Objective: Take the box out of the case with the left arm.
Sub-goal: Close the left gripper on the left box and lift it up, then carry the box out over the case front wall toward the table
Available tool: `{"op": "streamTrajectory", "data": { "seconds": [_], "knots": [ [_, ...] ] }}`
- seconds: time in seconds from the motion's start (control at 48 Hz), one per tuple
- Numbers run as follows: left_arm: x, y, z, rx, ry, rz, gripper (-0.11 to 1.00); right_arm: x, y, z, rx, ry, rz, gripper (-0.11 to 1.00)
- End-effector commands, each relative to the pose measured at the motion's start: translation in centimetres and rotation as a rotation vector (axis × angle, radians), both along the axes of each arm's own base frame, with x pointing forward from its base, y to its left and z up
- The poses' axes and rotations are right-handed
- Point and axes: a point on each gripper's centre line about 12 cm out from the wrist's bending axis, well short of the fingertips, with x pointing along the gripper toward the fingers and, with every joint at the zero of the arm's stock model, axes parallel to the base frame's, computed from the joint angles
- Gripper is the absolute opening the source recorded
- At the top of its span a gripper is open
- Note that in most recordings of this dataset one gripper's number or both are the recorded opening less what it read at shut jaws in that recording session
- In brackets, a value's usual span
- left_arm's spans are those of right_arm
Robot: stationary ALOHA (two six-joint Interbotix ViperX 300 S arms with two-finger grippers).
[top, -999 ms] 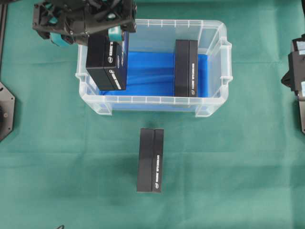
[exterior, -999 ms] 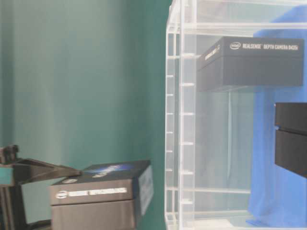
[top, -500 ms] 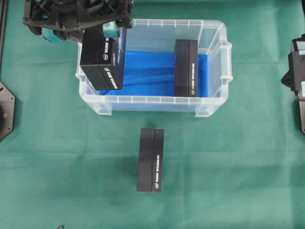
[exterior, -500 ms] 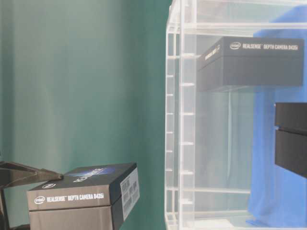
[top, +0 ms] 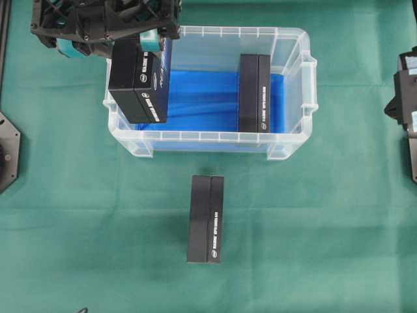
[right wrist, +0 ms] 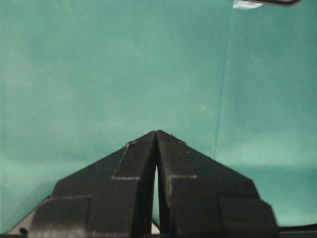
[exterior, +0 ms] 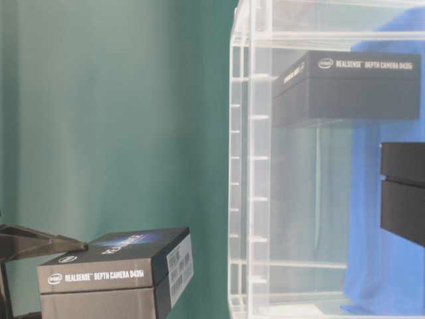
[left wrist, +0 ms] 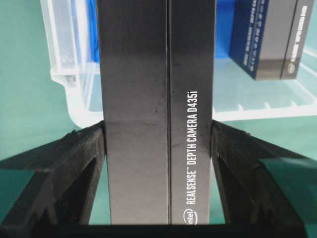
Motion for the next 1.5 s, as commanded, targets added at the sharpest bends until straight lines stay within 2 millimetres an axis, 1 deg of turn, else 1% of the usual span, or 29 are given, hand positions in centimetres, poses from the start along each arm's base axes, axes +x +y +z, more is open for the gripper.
{"op": "streamTrajectory", "data": {
  "seconds": [0.0, 0.895, 1.082, 1.291, 1.436, 1.478],
  "knots": [
    [-0.6, -0.2, 1.8, 0.013, -0.055, 0.000, 0.61, 0.2, 0.0, 0.3, 0.002, -0.009, -0.002, 0.03],
    [-0.6, -0.2, 1.8, 0.014, -0.055, 0.001, 0.61, 0.1, 0.0, 0.3, 0.002, -0.011, -0.001, 0.03],
    [-0.6, -0.5, 1.8, 0.013, -0.055, -0.009, 0.61, 0.1, 0.0, 0.3, 0.002, -0.011, -0.003, 0.03],
    [-0.2, -1.9, 1.9, 0.008, -0.059, -0.032, 0.61, 0.1, 0.0, 0.3, 0.002, -0.009, -0.003, 0.03],
    [0.1, -3.9, 1.8, -0.008, -0.063, -0.039, 0.61, 0.2, 0.0, 0.3, 0.000, -0.007, 0.001, 0.03],
    [0.1, -5.0, 1.7, -0.017, -0.062, -0.042, 0.61, 0.1, 0.0, 0.4, -0.001, -0.010, 0.003, 0.03]
  ]
}}
